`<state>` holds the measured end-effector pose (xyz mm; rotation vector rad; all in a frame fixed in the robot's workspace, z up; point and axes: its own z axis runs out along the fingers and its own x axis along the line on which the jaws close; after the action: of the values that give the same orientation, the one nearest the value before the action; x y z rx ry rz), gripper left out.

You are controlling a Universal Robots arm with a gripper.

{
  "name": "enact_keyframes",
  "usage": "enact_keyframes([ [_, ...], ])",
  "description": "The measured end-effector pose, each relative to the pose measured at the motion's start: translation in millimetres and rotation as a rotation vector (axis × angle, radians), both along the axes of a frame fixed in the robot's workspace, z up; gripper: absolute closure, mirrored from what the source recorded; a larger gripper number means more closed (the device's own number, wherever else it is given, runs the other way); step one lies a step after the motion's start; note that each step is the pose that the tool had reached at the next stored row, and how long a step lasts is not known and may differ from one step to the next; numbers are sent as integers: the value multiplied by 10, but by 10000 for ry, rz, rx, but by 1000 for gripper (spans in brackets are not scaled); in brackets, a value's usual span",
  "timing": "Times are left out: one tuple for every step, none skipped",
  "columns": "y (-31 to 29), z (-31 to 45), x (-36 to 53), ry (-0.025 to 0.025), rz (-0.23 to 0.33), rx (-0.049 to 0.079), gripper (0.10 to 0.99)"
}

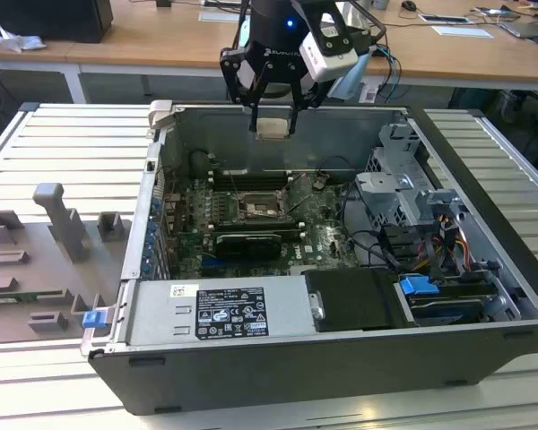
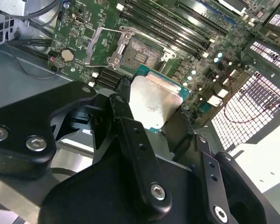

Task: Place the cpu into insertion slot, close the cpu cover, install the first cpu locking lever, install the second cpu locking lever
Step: 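Place the cpu into insertion slot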

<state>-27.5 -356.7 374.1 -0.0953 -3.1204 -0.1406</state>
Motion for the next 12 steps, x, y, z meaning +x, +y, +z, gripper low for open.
enact_keyframes([
  [0, 0, 0, 0, -12, 0, 549],
  [0, 0, 0, 0, -30, 0, 549],
  [0, 0, 0, 0, -59, 0, 549],
  [0, 0, 0, 0, -98, 0, 549],
  [0, 0, 0, 1, -144, -1, 549],
  [0, 0, 0, 0, -174, -1, 549],
  [0, 0, 0, 0, -198, 0, 549],
  [0, 0, 0, 0, -229, 0, 549],
  [0, 0, 0, 0, -283, -1, 549],
  [0, 0, 0, 0, -363, -1, 549],
  [0, 0, 0, 0, -405, 0, 549],
  [0, 0, 0, 1, -437, -1, 549],
])
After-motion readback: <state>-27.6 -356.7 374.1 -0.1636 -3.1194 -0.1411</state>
